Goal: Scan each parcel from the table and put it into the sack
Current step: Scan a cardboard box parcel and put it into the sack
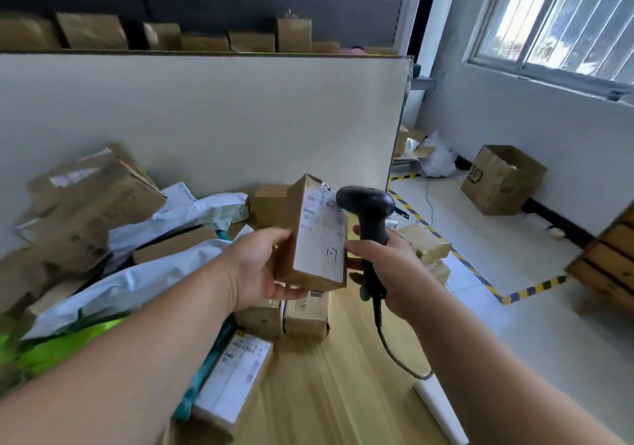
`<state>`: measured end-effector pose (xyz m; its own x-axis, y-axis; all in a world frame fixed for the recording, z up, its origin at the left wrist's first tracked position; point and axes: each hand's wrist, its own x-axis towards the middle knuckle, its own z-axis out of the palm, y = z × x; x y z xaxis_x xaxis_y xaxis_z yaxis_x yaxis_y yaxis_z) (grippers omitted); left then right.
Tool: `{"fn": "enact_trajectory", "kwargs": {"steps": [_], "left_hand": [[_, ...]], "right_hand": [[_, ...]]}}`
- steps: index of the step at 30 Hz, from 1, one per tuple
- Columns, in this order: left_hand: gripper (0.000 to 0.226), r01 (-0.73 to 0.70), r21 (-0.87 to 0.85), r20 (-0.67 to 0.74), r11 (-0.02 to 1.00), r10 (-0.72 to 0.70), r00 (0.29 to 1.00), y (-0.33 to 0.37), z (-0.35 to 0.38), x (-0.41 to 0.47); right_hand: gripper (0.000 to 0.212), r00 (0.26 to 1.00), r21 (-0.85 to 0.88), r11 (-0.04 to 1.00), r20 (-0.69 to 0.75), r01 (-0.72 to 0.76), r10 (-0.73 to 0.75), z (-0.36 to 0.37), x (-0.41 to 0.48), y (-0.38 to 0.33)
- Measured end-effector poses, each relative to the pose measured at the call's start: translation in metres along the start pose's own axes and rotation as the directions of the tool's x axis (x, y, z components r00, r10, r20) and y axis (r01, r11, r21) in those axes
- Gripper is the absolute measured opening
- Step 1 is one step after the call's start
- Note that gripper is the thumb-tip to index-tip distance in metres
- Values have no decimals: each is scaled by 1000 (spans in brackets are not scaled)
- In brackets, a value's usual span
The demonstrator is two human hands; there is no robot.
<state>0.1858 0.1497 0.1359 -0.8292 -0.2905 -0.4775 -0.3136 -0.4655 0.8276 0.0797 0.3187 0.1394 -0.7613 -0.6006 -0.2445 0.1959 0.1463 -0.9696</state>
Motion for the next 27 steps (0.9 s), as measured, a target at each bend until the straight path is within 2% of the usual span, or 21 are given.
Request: {"fn": "enact_trajectory", "kwargs": {"steps": [2, 4, 10, 13, 15, 18, 20, 23, 27], "left_hand": [[45, 4, 51, 20, 999, -5, 1000, -3, 11, -14], [50, -23, 121, -20, 992, 25, 999, -9, 24, -25], [38, -84, 165, -70, 983, 97, 993, -21, 58, -43], [37, -96, 174, -66, 980, 109, 992, -31, 84, -46], [34, -90, 189, -54, 978, 102, 993, -41, 107, -46], [30, -86, 189, -32, 978, 94, 995, -58, 141, -46], [26, -86, 175, -24, 981, 92, 995, -69, 160, -47], [22, -78, 159, -28, 984, 83, 996, -83, 181, -54], [18, -96, 125, -42, 988, 102, 994, -93, 191, -72]], "right_hand": [[18, 999, -51, 998, -1, 44, -44, -5, -17, 0], [18, 995, -105, 990, 5, 97, -97, -11, -30, -2], [20, 978, -359, 919, -67, 161, -198, -64, -61, -9], [19, 955, -530, 839, -167, 123, -245, -111, -84, -6], [18, 936, -640, 767, -242, 44, -256, -146, -106, -1], [18, 931, -719, 688, -310, -96, -194, -197, -141, 11], [16, 930, -697, 698, -345, -163, -127, -224, -164, 19], [15, 944, -558, 812, -328, -171, -26, -247, -192, 26], [27, 989, -179, 977, -108, -118, 99, -242, -214, 26]]}}
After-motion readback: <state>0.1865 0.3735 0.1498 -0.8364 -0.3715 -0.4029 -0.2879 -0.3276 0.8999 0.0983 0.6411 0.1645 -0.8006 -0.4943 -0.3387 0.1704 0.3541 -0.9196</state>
